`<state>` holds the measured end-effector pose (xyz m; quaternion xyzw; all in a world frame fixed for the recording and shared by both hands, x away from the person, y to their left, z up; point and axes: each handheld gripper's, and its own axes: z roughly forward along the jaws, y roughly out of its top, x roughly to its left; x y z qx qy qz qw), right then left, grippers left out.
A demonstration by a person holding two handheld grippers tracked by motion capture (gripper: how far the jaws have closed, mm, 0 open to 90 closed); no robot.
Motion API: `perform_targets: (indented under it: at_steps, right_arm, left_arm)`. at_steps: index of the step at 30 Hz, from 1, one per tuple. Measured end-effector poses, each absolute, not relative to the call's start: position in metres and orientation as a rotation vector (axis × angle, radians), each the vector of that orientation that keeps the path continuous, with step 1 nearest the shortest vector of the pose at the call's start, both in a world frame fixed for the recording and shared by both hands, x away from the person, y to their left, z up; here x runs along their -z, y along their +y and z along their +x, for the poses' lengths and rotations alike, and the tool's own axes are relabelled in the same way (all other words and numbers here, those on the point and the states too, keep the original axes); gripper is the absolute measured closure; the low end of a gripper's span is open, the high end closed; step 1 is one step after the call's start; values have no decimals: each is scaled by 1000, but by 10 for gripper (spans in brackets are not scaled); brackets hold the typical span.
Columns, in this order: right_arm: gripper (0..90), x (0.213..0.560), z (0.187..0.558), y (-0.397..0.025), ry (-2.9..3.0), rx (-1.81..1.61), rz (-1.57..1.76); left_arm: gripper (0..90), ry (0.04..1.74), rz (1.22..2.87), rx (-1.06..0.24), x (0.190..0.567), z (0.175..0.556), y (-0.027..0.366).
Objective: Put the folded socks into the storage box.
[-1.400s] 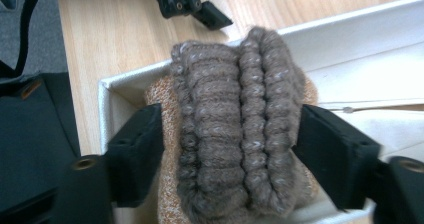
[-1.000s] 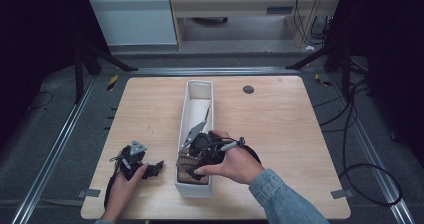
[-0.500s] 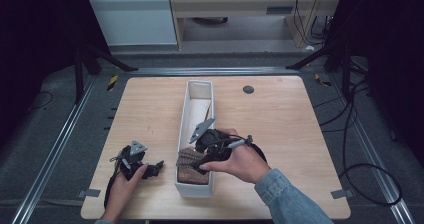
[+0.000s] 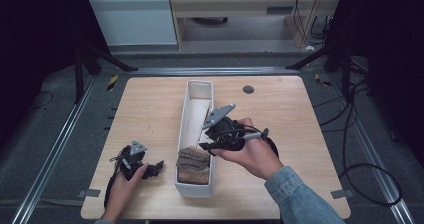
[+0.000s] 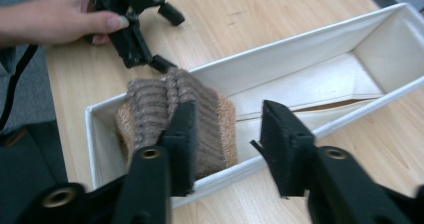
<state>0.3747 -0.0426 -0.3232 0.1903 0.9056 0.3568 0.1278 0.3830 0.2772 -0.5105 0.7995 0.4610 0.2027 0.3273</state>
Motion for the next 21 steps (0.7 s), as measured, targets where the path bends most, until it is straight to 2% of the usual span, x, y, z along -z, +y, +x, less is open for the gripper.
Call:
perform_targets:
  at_steps: [5,9,21]
  right_arm:
    - [811,315,376,-50,2585,-1057,569]
    - [898,311,379,-52,2571,-1066,585]
    - [900,330,393,-31,2647,-1026,587]
  left_arm:
    - [0,1207,2095,-532,510,383,277]
    - [0,1206,2096,-532,510,383,277]
    - [0,1207,2091,-532,511,383,277]
